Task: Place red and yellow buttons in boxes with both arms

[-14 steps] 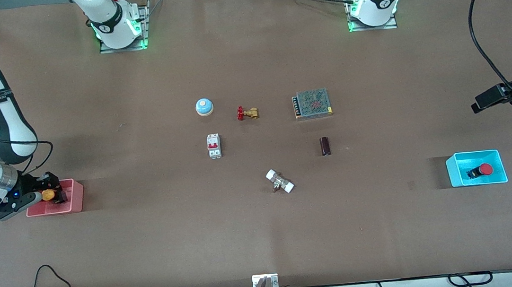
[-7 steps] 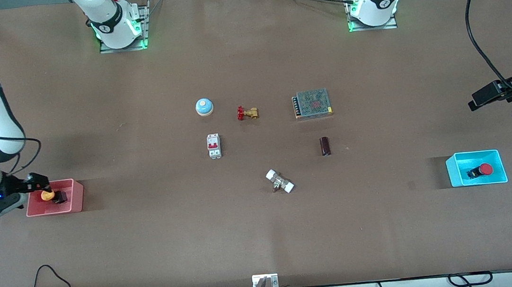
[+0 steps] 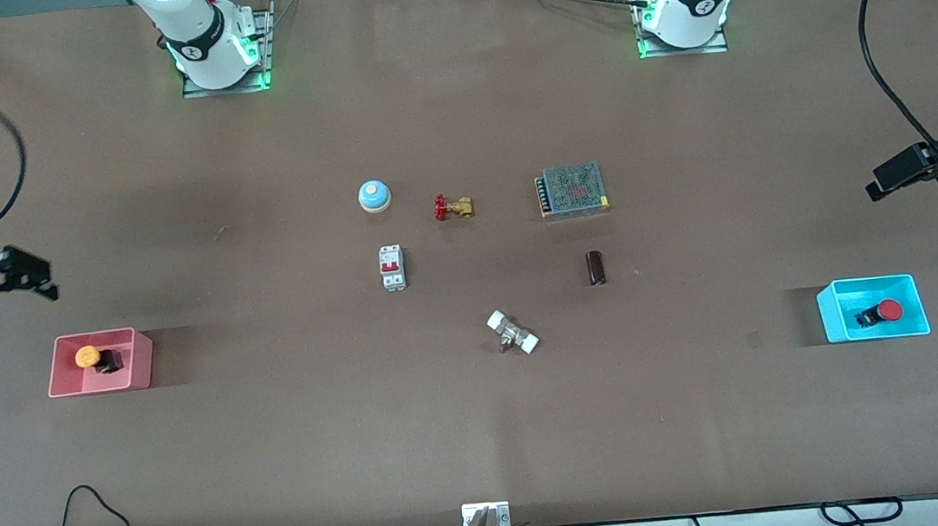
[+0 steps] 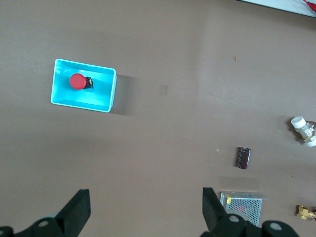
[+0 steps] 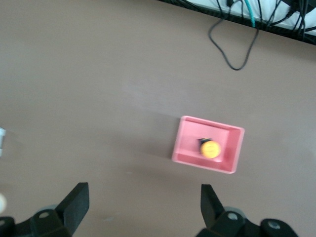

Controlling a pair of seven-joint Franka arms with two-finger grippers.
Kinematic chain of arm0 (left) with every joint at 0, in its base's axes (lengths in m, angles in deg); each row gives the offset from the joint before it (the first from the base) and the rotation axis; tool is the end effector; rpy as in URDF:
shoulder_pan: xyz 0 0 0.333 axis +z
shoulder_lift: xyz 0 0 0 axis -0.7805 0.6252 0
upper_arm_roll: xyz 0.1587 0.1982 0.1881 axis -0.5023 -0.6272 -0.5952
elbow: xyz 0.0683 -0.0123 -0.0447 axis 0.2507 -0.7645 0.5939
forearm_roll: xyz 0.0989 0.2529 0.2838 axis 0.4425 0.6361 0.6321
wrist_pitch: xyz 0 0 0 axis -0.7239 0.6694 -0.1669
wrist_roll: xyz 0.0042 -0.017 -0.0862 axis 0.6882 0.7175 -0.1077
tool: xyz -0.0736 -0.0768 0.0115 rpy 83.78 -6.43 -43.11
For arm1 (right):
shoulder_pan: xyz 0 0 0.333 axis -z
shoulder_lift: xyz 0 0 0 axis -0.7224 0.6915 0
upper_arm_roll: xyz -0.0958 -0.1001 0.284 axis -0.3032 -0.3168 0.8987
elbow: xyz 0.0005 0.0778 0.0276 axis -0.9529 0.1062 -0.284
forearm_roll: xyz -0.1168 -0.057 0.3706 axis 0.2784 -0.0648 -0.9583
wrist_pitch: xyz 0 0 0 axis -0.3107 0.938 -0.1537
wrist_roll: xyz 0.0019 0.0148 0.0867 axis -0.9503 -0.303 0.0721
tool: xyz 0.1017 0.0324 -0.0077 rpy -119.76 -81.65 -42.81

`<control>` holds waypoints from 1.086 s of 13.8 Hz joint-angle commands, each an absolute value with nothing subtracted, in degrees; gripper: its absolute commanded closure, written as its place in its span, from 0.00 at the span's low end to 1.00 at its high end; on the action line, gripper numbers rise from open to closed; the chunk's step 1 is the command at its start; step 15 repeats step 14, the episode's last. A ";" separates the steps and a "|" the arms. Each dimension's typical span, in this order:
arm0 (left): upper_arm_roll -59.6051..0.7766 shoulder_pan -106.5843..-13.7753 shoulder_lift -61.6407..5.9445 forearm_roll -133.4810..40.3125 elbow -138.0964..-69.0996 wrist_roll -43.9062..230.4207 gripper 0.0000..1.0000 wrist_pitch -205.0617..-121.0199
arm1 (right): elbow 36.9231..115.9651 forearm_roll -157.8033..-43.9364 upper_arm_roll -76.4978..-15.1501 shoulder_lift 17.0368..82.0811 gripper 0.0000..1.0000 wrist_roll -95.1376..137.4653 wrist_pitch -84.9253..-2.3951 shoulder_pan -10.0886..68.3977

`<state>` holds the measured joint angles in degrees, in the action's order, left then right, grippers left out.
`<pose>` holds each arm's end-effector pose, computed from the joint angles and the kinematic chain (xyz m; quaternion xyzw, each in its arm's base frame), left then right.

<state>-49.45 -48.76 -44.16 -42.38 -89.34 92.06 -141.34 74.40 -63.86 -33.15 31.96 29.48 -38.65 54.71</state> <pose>0.6101 0.0366 0.5772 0.9954 0.0869 0.0050 0.0391 0.6087 -0.0164 0.5412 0.9922 0.1048 0.0676 0.0026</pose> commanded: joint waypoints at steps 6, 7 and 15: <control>-49.32 -48.84 -45.65 -40.32 -90.02 87.07 0.00 -138.69 | 69.36 -63.59 -36.75 29.88 0.00 19.56 -22.62 49.00; -49.32 -48.93 -46.08 -40.32 -90.11 87.07 0.00 -138.78 | 69.36 -63.41 -39.21 29.79 0.00 19.65 -22.87 46.37; -49.32 -48.93 -46.35 -40.32 -90.90 87.07 0.00 -138.87 | 69.71 -63.32 -41.61 28.73 0.00 19.91 -21.47 44.14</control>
